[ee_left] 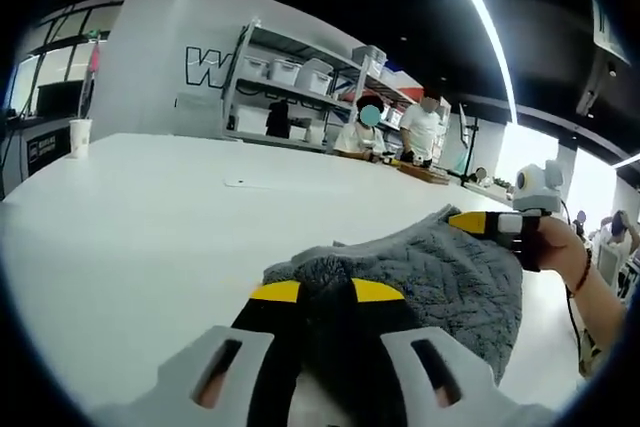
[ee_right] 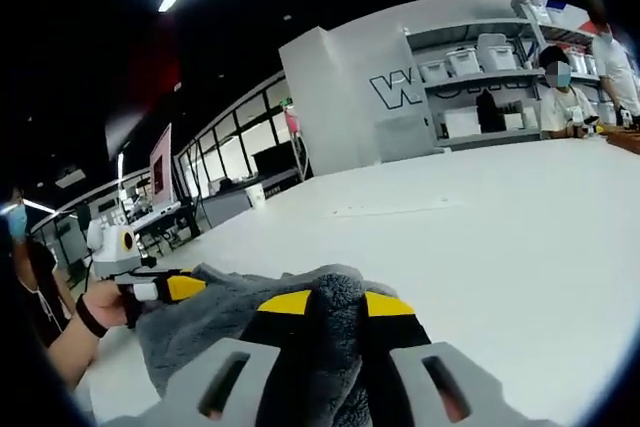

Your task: Open the folded towel by lifting each exposed corner and separating the folded layers until the towel lies flat within the target outline without major curled edges

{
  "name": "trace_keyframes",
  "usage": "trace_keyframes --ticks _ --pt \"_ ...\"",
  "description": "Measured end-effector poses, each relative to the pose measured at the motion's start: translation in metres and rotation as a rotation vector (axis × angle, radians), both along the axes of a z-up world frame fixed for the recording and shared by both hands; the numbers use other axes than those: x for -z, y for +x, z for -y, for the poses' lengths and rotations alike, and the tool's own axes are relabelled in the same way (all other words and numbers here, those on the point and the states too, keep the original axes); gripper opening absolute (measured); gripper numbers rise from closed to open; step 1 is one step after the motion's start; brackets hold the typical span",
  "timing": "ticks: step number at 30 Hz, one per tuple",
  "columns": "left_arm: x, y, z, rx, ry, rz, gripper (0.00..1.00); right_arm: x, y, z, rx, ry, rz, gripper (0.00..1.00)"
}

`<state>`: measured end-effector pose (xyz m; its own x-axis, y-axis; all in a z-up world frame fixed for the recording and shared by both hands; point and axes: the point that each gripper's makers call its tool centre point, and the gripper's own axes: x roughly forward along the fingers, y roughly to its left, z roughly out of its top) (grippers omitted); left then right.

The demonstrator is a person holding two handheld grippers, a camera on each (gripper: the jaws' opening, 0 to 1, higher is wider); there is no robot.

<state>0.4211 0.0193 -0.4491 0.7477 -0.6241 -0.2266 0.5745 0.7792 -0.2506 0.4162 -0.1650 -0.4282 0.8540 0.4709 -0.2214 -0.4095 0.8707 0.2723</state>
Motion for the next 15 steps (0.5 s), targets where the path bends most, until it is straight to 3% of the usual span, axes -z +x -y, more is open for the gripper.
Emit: trace_keyframes --ticks 6,9,15 --pt "0.001 -0.001 0.001 0.003 -0.015 -0.006 0.06 0.000 0.007 0.003 -0.001 0.005 -0.008 0.11" --pt "-0.001 0.009 -0.002 0.003 -0.036 -0.015 0.05 -0.002 0.009 0.003 0.000 0.020 -0.003 0.10" --pt "-0.003 0.011 -0.004 0.002 -0.020 0.017 0.03 -0.002 0.012 0.007 0.008 0.001 0.003 0.09"
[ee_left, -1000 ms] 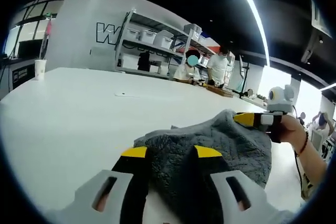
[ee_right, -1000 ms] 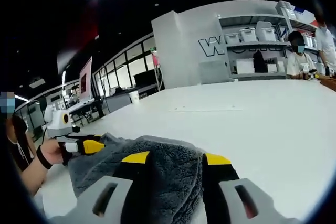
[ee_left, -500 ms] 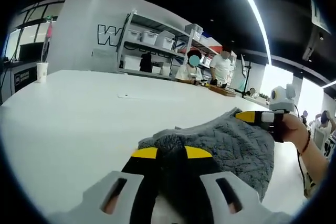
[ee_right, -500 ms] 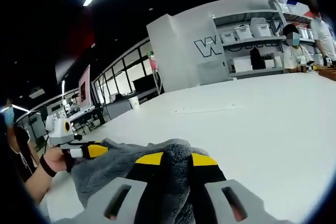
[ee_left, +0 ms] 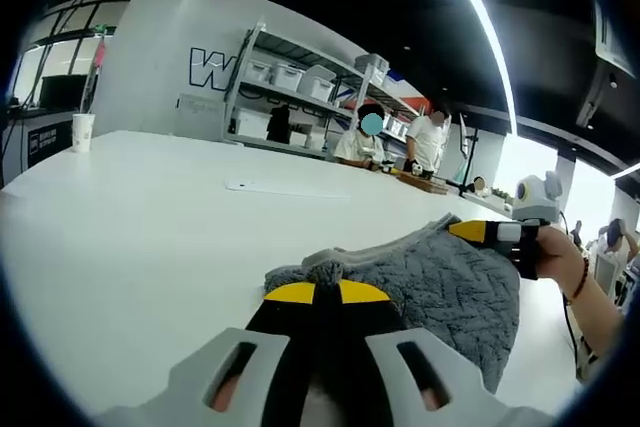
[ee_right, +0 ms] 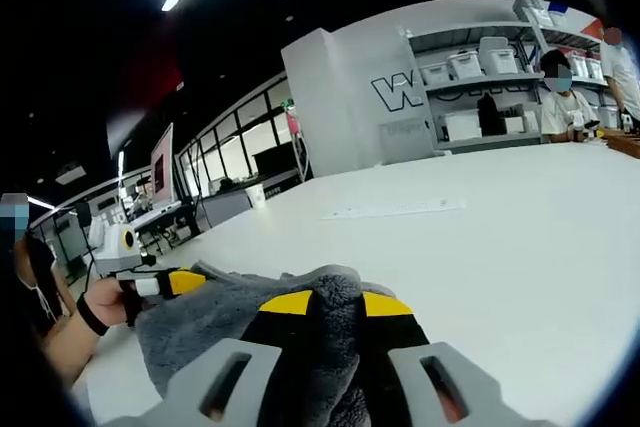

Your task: Open the folded towel by lifting each exposed corner and separating the folded layers until the towel lies flat within the target outline without major curled edges

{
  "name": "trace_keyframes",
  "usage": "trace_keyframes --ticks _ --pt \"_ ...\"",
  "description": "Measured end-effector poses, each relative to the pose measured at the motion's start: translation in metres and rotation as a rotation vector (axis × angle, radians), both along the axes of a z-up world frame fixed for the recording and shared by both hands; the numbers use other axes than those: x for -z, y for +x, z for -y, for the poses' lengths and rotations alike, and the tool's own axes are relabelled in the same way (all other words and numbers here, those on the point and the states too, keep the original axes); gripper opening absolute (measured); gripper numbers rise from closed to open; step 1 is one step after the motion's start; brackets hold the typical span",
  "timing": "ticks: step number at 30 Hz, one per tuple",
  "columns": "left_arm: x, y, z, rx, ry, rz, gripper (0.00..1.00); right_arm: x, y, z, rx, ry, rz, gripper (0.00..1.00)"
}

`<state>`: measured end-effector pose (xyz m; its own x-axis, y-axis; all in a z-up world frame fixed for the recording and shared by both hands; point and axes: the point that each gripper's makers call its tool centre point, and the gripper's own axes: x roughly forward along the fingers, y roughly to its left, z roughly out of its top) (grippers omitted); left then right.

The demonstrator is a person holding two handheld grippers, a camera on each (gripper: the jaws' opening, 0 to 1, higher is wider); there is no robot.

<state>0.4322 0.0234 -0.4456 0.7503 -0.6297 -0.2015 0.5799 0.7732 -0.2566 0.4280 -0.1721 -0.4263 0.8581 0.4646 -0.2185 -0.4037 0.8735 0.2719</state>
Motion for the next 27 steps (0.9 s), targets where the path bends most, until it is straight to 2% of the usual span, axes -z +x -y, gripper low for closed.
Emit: trace_keyframes --ticks 4,6,10,13,18,27 --pt "-0.009 0.003 -0.003 -0.003 -0.055 0.025 0.03 -0.003 0.012 0.004 -0.009 0.007 0.015 0.03" --pt "-0.008 0.003 -0.003 0.004 -0.069 0.006 0.03 -0.005 0.017 0.006 -0.008 0.005 0.019 0.03" --pt "-0.014 0.005 -0.004 0.014 -0.113 0.015 0.02 -0.007 0.022 0.009 0.001 -0.001 0.029 0.01" --pt "-0.018 0.005 -0.003 0.027 -0.113 0.039 0.02 -0.006 0.025 0.013 0.011 0.006 0.028 0.00" --pt "-0.019 0.007 -0.003 0.035 -0.117 0.039 0.02 -0.006 0.024 0.014 0.014 0.002 0.035 0.00" --pt "-0.032 0.012 -0.006 0.037 -0.115 0.083 0.01 -0.015 0.020 0.013 0.018 0.040 0.046 0.00"
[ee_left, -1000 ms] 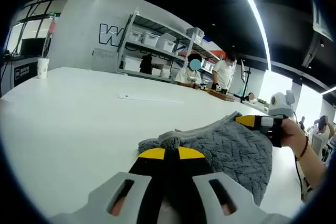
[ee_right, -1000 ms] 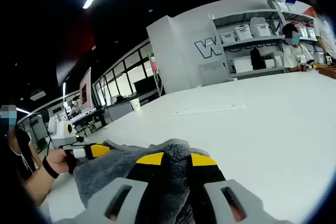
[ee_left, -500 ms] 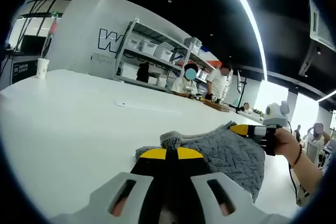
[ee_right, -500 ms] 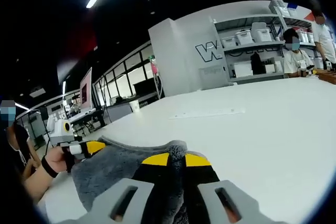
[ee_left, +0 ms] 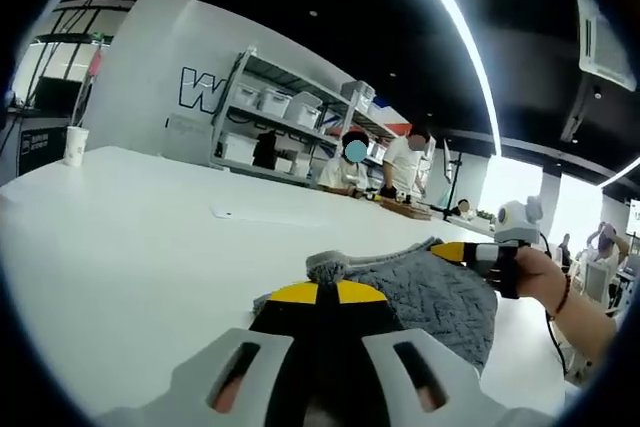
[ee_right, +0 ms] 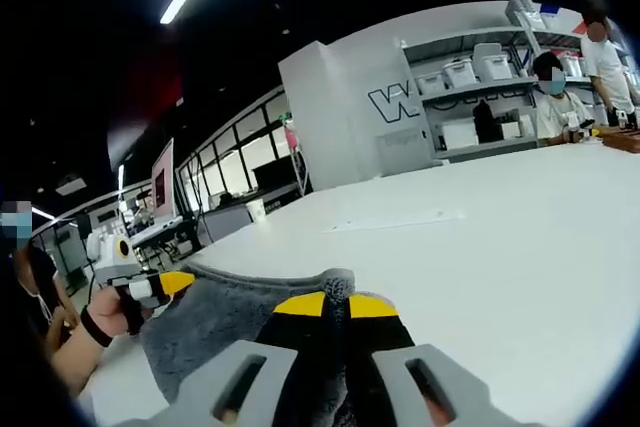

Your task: Open the folded towel by lifting each exposed corner and separating the folded layers until the towel lies flat within the target outline without major curled edges

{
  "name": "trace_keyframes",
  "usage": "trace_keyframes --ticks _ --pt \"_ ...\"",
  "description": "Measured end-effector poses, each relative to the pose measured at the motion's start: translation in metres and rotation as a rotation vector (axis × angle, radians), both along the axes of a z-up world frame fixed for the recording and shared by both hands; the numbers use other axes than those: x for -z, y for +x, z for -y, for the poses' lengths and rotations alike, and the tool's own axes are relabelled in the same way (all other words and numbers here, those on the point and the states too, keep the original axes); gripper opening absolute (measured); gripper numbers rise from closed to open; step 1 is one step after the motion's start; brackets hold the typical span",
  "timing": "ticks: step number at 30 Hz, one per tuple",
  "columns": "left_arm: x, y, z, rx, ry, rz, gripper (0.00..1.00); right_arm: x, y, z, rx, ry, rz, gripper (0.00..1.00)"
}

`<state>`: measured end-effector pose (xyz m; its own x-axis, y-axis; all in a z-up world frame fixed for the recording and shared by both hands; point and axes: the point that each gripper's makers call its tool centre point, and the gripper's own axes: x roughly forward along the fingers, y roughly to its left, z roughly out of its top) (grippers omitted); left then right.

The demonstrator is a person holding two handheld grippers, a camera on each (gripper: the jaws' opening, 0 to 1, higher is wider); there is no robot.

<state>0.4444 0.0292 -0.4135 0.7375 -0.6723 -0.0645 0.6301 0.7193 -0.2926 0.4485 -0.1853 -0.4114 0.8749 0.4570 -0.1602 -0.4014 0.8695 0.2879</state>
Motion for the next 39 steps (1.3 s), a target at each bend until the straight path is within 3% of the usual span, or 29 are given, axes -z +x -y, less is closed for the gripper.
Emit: trace_keyframes --ticks 11,16,22,39 --pt "-0.011 -0.004 0.000 0.004 0.048 0.057 0.01 -0.007 -0.012 -0.002 -0.004 0.009 0.016 0.00" --pt "-0.014 -0.007 -0.001 0.005 0.030 0.058 0.01 -0.013 -0.017 -0.003 -0.011 0.015 0.027 0.00" --pt "-0.023 -0.016 0.000 0.002 0.056 0.108 0.01 -0.018 -0.021 -0.004 -0.011 0.002 0.050 0.00" --pt "-0.034 -0.033 -0.002 0.027 0.044 0.130 0.01 -0.031 -0.034 -0.005 -0.022 0.015 0.089 0.00"
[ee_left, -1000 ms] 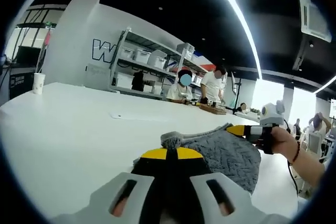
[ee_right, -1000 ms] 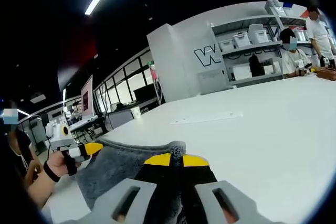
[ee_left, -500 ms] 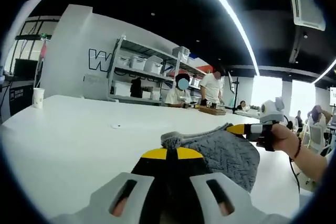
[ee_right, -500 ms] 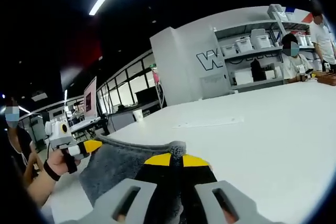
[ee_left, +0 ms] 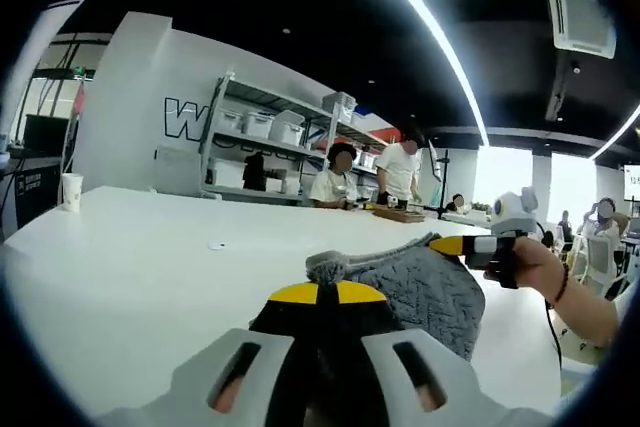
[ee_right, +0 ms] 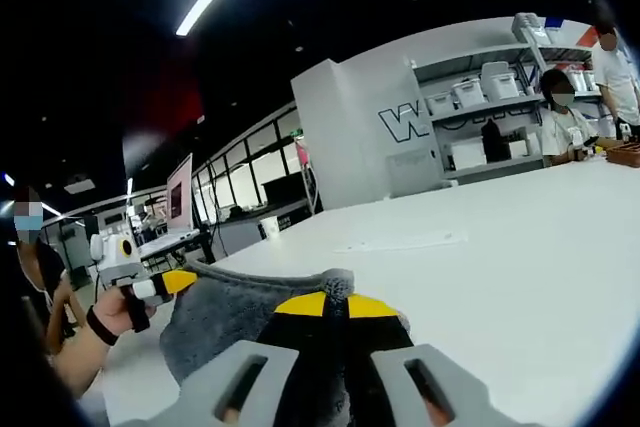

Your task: Open the folded towel by lifting each exposed corner and separating the folded layers until the towel lies flat within the target outline without major curled edges

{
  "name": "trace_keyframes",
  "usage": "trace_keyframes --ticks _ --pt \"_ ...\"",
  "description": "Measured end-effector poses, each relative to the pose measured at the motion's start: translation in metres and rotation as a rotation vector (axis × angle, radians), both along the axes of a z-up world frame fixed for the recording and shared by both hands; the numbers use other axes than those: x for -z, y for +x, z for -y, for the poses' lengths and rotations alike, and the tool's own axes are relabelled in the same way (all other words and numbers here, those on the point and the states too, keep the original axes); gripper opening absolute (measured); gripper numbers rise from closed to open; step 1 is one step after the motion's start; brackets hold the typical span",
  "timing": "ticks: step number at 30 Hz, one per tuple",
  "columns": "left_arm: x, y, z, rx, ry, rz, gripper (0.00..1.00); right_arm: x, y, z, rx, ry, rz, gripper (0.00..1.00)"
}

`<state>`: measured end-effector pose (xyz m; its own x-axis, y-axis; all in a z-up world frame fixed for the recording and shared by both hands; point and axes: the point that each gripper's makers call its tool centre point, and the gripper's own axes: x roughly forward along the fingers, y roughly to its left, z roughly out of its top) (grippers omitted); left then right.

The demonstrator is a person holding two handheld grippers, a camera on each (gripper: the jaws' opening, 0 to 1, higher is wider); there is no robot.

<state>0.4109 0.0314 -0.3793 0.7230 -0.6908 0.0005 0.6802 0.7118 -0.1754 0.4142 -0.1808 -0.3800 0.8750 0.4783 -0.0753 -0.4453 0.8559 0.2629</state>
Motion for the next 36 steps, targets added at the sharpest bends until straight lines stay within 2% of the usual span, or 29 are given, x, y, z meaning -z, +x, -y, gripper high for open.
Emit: trace_keyframes --ticks 14,23,36 --pt "-0.009 -0.013 -0.004 0.018 -0.015 0.027 0.01 -0.017 -0.016 -0.004 -0.017 -0.004 0.053 0.00" --pt "-0.012 -0.021 -0.004 0.033 -0.022 0.040 0.01 -0.019 -0.025 -0.004 -0.021 0.002 0.068 0.00" --pt "-0.022 -0.035 -0.004 0.046 -0.016 0.088 0.01 -0.025 -0.036 -0.004 -0.030 0.012 0.094 0.00"
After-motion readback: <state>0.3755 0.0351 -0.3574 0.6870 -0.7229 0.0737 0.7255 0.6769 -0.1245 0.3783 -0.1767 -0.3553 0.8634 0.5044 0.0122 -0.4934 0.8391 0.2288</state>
